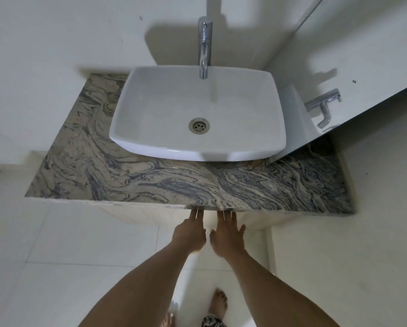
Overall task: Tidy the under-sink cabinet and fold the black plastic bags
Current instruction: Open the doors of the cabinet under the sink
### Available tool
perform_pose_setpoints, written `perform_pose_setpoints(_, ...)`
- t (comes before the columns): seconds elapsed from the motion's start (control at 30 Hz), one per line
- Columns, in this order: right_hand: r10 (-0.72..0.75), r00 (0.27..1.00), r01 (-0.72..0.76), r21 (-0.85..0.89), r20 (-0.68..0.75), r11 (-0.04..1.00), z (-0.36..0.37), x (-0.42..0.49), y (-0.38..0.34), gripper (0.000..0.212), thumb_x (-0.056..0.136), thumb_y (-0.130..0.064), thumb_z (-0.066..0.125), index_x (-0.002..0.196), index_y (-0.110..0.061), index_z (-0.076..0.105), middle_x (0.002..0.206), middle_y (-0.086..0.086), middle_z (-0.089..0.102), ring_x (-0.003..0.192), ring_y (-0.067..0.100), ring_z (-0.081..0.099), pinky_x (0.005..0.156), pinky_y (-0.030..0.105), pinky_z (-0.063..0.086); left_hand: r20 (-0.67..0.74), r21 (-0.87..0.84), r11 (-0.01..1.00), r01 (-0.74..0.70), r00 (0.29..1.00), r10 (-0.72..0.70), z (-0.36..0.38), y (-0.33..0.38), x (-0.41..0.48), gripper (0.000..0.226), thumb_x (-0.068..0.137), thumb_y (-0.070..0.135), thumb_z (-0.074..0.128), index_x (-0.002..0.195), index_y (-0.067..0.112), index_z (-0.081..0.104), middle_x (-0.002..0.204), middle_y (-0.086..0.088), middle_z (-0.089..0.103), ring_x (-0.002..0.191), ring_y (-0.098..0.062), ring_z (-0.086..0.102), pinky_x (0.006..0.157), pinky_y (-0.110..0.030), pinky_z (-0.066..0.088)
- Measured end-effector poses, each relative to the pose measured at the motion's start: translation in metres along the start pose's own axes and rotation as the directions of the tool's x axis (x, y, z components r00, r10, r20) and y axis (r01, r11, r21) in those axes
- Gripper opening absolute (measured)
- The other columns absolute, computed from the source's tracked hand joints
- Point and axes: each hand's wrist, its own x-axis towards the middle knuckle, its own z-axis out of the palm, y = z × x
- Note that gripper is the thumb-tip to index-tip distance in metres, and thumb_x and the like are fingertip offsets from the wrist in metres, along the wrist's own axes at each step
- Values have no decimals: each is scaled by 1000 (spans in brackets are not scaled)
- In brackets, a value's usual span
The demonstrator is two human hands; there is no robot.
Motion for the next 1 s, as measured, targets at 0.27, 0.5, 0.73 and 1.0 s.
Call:
perform_pose_setpoints(0.27,114,992,-115,-23,-61,993,9,-13,-14,89,87,-9,55,155,-30,1,163,-6,-5,136,28,30,108,64,29,1,-33,996,-88,996,88,10,-18,-4,95,89,3,50,159,20,-12,165,2,-24,97,-32,66,71,-39,56)
perform_pose_setpoints(0.5,233,972,-231,53,-38,972,29,-76,-10,86,88,-1,50,154,-35,8,162,-15,-7,146,28,15,111,70,17,41,38,975,-220,975,219,17,-21,-41,53,92,4,45,144,16,46,145,-3,42,118,-29,57,96,-42,52)
perform_pose_setpoints(0.73,251,966,-259,217,63,941,63,-155,12,92,87,11,38,156,-39,1,162,-21,-4,152,18,1,116,64,6,168,-28,942,-334,928,333,50,-2,-57,39,93,17,48,126,26,67,126,-1,65,114,-24,61,95,-41,53)
perform_pose_setpoints(1.0,351,933,-264,512,-80,818,106,-226,60,68,92,-4,37,153,-32,28,160,-18,24,143,10,33,117,34,29,336,52,894,-445,851,403,75,69,-100,70,92,3,45,154,33,33,119,-2,71,118,-25,61,99,-42,52)
